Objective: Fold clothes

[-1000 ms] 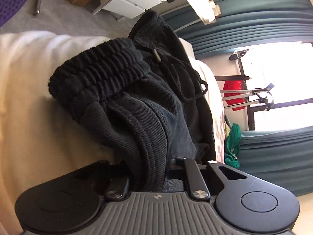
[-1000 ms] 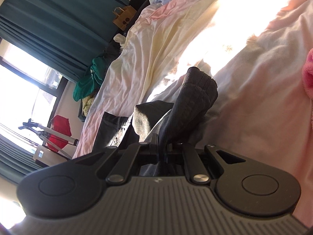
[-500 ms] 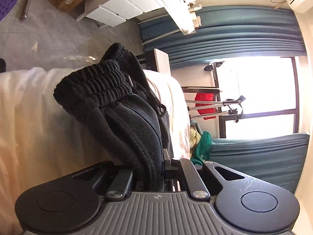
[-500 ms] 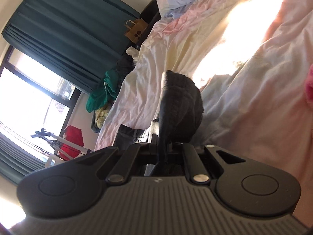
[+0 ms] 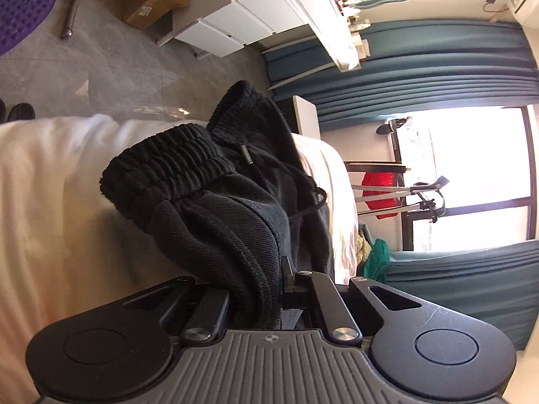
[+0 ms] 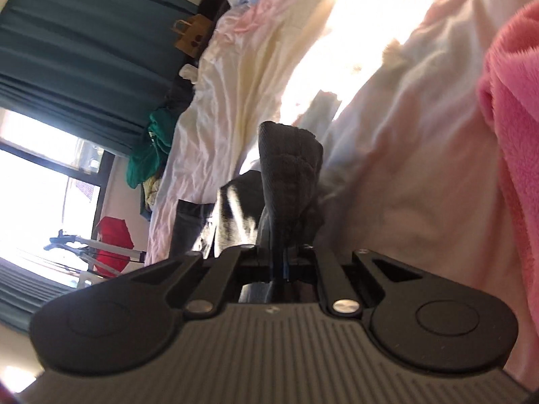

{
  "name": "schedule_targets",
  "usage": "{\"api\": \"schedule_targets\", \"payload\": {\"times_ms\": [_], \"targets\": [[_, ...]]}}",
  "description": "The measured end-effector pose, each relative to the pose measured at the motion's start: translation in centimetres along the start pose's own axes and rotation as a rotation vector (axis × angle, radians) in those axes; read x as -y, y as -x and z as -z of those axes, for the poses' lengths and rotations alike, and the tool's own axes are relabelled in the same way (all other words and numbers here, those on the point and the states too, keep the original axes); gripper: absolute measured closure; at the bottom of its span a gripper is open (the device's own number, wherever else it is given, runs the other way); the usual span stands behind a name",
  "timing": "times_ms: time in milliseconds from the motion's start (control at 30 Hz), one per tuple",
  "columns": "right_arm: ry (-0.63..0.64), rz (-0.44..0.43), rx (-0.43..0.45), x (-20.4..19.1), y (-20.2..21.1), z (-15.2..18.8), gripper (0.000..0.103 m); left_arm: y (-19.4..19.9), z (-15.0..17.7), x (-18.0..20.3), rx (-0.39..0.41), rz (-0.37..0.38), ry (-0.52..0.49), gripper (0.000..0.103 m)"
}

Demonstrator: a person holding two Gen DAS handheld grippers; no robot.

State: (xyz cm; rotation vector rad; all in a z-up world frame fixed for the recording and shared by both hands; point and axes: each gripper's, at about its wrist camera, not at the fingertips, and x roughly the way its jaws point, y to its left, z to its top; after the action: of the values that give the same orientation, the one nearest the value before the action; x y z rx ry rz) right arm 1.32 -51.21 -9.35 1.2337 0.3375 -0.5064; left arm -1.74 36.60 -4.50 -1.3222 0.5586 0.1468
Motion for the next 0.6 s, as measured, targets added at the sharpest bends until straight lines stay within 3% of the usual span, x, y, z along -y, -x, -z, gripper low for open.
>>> {"api": "schedule_targets", "payload": {"times_ms": [133, 267, 467, 533, 600], "targets": [[0.069, -0.051, 0.052, -4.7, -0.6, -0.6, 0.095, -1.2, -1.6, 5.4, 0.030, 0.038, -0.059, 0.096], [0.224, -0.024, 0.059, -12.9, -5.1, -2.3, 0.095, -6.9, -4.4, 14.9, 0.060, 0.029, -0.203, 0.096], [0.488, 0.058, 0.136, -24.3, -15.0, -1.6, 0.095, -20.3, -8.1, 25.3, 0.134, -0.030, -0.324, 0.096], [0.563, 0.130, 0.133, -26.1, -20.1, -0.5, 0.095, -26.0, -9.3, 27.2, 0.144, -0.087, -0.358, 0.096], [0.617, 0.200, 0.120, -26.7, -24.9, 0.7, 0.095, -28.9, -9.7, 26.5, 0.127, -0.122, -0.365, 0.096]]}}
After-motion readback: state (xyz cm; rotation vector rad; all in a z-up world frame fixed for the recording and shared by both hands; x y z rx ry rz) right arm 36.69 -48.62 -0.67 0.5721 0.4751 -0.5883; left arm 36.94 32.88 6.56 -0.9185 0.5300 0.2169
